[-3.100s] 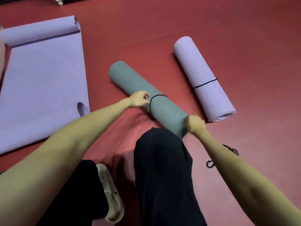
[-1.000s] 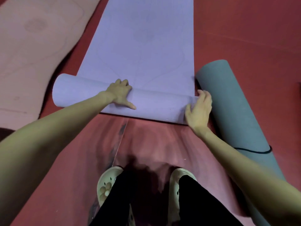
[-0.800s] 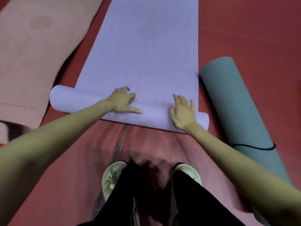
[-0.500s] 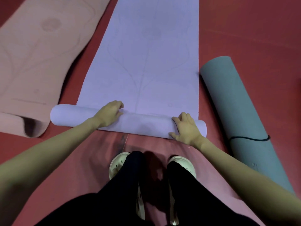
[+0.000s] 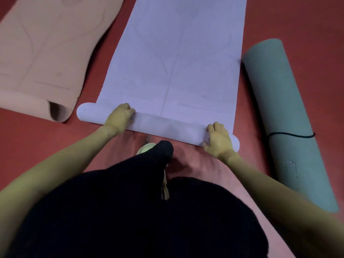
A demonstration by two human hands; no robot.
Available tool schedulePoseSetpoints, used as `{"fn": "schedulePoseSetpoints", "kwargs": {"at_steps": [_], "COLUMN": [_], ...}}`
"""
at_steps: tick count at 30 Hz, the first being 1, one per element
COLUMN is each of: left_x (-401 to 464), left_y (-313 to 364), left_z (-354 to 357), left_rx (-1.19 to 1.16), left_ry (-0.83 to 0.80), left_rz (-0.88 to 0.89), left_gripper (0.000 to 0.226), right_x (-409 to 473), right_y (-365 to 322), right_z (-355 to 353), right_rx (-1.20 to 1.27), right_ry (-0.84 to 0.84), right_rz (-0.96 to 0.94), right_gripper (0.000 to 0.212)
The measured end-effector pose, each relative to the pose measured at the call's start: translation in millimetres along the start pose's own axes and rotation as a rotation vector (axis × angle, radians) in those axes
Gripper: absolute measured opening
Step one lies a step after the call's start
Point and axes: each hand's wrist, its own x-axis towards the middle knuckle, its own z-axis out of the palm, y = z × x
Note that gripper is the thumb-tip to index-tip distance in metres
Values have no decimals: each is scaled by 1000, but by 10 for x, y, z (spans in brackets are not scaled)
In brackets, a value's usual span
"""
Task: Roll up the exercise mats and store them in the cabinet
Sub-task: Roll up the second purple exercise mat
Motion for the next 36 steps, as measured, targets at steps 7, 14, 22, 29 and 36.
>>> {"fn": "schedulePoseSetpoints", "kwargs": {"at_steps": [7, 14, 22, 29, 36], "left_x": [-80, -71, -241, -333, -432], "left_y": [-67, -130, -162, -145, -193], "left_z": [33, 148, 377, 614, 757], "left_rx": [-17, -51, -137, -163, -250], "left_ry": [7, -96, 36, 59, -59], "left_rz": [62, 192, 232, 225, 165], "left_gripper": [32, 45, 45, 26, 26], "right_x": [62, 105, 111, 71, 34], "right_y": [-184, -391, -633, -741, -867], "right_z": [98, 262, 464, 623, 714], "right_rx": [-79, 115, 165, 142, 25], "right_ry": [-4, 81, 246, 98, -70], "right_rz": [-50, -211, -218, -290, -252], "right_gripper": [58, 45, 43, 24, 14]}}
